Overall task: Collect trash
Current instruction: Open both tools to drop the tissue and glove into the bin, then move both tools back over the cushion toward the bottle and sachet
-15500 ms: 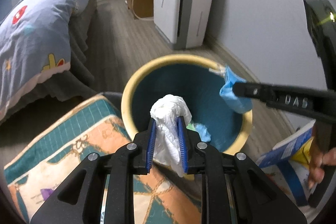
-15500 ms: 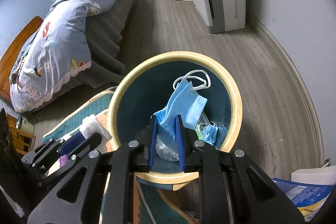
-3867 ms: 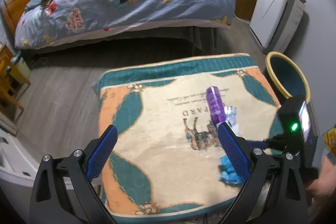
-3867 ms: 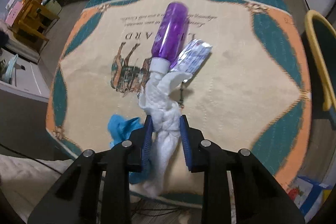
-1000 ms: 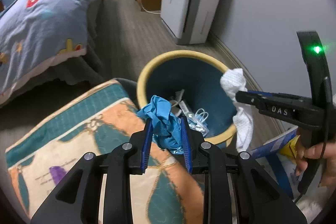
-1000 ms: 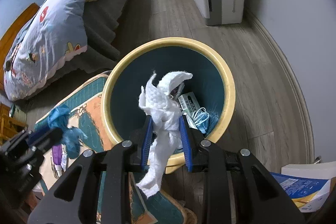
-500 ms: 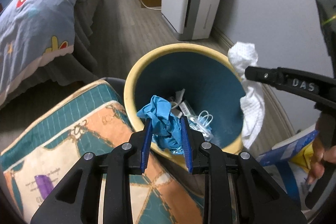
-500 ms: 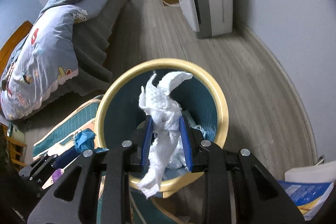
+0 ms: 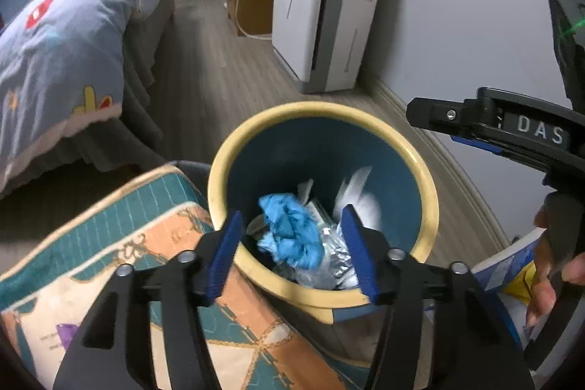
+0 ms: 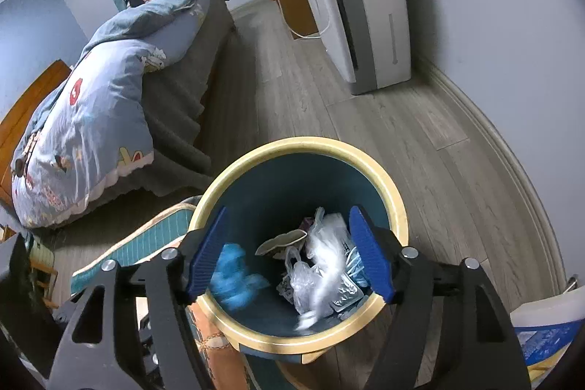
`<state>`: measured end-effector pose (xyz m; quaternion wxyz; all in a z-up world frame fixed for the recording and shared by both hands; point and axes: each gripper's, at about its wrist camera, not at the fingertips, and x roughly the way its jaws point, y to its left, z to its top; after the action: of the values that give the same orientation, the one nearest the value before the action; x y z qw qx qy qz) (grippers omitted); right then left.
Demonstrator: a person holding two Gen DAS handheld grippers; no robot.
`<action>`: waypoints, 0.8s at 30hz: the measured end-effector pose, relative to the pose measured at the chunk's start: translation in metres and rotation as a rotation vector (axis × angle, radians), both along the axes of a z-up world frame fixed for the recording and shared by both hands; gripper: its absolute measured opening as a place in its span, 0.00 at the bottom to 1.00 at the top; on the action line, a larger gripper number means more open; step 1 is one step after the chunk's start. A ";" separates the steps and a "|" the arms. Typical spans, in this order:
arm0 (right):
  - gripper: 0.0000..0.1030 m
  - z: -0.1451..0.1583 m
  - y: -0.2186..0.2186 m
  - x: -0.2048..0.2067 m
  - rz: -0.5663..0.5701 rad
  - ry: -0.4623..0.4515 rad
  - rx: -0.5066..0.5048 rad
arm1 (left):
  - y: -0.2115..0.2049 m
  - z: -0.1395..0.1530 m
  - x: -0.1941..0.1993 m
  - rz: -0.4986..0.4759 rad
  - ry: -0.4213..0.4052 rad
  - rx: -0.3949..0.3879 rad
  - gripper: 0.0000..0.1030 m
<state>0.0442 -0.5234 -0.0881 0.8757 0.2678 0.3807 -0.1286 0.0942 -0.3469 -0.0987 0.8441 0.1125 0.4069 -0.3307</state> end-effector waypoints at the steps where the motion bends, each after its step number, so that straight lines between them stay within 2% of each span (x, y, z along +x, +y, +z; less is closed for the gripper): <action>1: 0.70 0.000 0.000 0.000 -0.004 0.004 0.000 | 0.001 0.001 0.000 0.002 0.000 0.001 0.59; 4: 0.78 0.002 0.000 -0.001 -0.013 0.012 0.002 | 0.006 0.001 -0.001 0.009 0.007 0.011 0.62; 6: 0.91 0.005 0.000 -0.002 -0.026 0.011 0.010 | 0.010 0.003 -0.002 0.020 0.002 0.019 0.76; 8: 0.94 0.009 0.001 -0.003 -0.037 0.002 0.019 | 0.016 0.006 -0.003 0.028 -0.011 0.024 0.80; 9: 0.94 0.012 0.003 -0.003 -0.037 -0.002 0.025 | 0.018 0.007 -0.004 0.031 -0.015 0.030 0.84; 14: 0.94 0.021 0.019 0.001 -0.011 0.000 0.019 | 0.039 0.014 -0.006 0.048 -0.028 0.044 0.87; 24: 0.94 0.036 0.058 0.009 0.049 0.002 -0.018 | 0.088 0.031 -0.011 0.088 -0.064 0.067 0.89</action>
<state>0.0532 -0.4650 -0.0520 0.8806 0.2503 0.3869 -0.1109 0.0829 -0.2587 -0.0673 0.8662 0.1332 0.3949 -0.2758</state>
